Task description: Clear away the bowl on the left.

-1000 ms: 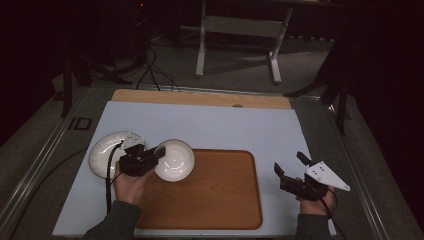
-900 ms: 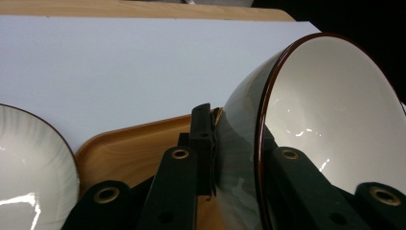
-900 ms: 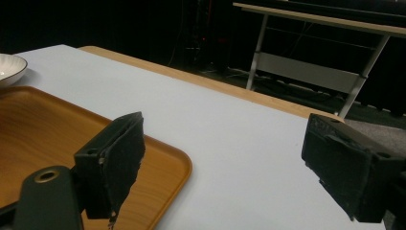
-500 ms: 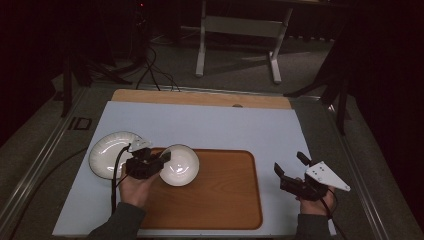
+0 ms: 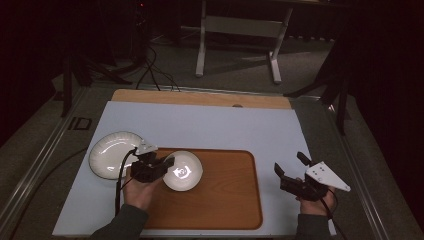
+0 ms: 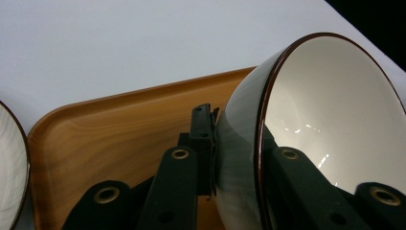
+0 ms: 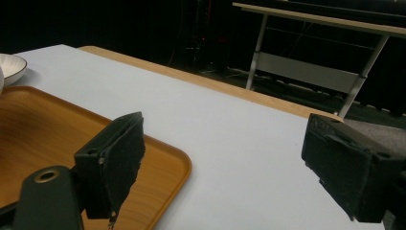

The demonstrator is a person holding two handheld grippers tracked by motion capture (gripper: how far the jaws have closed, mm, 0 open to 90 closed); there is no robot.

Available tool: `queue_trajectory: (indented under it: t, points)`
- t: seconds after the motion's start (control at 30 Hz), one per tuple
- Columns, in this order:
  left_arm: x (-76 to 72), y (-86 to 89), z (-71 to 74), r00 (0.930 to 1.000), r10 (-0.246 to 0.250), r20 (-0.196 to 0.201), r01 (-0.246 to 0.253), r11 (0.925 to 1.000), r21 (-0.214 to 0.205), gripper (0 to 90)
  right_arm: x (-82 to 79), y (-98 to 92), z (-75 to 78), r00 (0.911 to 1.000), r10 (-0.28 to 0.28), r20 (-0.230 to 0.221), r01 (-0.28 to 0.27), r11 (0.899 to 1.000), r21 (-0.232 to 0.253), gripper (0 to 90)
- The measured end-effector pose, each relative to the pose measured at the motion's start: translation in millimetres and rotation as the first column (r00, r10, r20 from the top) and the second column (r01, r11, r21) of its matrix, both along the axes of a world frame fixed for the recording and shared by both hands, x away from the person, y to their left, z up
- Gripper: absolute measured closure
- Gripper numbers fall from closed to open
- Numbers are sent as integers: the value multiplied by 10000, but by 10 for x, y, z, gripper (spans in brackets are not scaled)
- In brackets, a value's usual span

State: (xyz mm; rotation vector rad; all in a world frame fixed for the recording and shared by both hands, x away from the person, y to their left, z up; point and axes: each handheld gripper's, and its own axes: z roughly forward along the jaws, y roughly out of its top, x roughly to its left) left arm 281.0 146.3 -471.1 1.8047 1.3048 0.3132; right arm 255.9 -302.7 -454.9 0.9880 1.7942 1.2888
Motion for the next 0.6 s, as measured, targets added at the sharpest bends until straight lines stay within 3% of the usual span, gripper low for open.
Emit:
queue_trajectory:
  t: [0.6]
  points:
    - [-10, -104, -109, 9990, -157, -408, 161, 9998, 99, 800, -3, -8, 2, 10000, -9, -7, 9, 10000, 16, 144]
